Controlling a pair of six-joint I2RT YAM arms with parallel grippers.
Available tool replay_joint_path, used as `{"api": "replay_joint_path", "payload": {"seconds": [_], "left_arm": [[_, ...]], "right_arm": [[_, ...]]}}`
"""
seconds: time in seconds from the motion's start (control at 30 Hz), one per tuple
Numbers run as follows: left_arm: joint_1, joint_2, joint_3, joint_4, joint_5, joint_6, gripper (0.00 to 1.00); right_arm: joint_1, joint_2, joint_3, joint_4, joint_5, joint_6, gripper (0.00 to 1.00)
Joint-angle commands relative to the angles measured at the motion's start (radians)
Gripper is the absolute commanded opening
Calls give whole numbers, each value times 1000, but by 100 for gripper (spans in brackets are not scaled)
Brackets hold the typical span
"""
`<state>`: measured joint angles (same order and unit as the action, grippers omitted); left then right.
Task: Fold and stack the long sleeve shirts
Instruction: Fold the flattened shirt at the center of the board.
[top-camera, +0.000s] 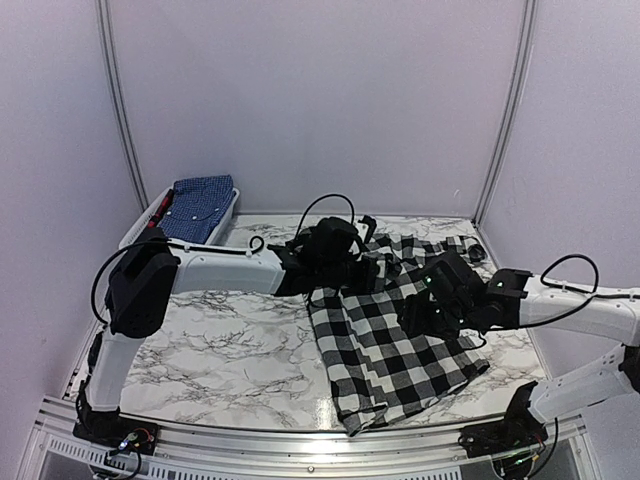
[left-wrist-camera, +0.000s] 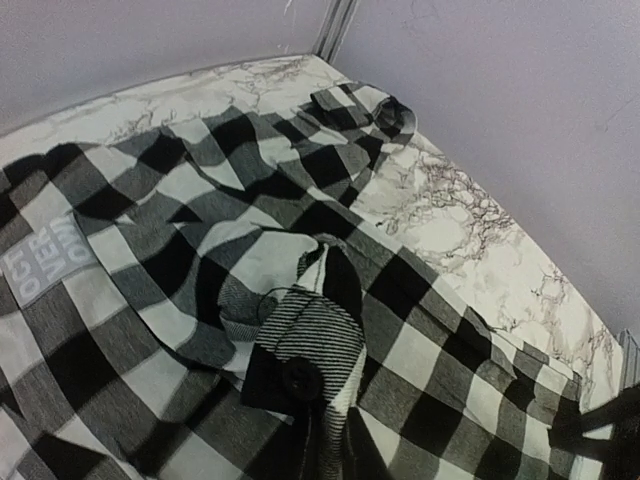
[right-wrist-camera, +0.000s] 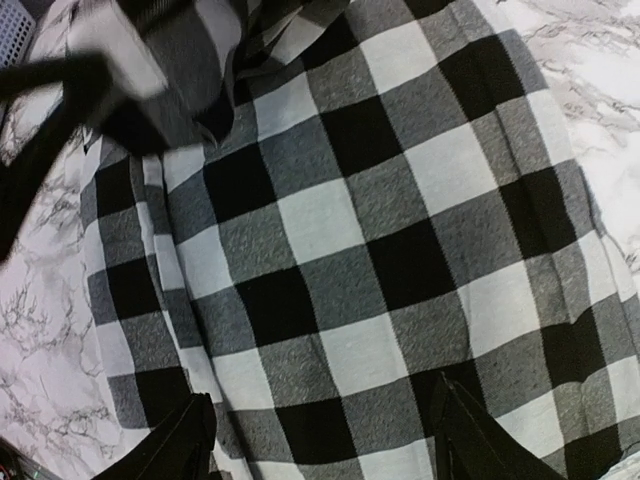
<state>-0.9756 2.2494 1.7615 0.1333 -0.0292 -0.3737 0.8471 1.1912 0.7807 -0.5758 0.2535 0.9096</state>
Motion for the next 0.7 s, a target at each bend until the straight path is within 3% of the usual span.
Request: {"api": "replay_joint_path", "payload": {"seconds": [0.0, 0.27, 0.37, 0.57, 0.67], "left_arm": [[-55, -99, -73, 45, -117, 56, 17], [-91, -173, -135, -52, -202, 196, 75], [-73, -253, -217, -33, -226, 134, 79], [-28, -377, -367, -44, -193, -29, 78], [-19, -425, -447, -53, -176, -63, 78]], "right_arm": [[-95, 1, 14, 60, -41, -70, 70], [-190, 119, 138, 62, -49, -214, 71], [-188, 166, 164, 64, -41, -255, 70], [-187, 298, 206, 70, 21, -315, 56], [-196, 374, 220, 58, 81, -307, 55]]}}
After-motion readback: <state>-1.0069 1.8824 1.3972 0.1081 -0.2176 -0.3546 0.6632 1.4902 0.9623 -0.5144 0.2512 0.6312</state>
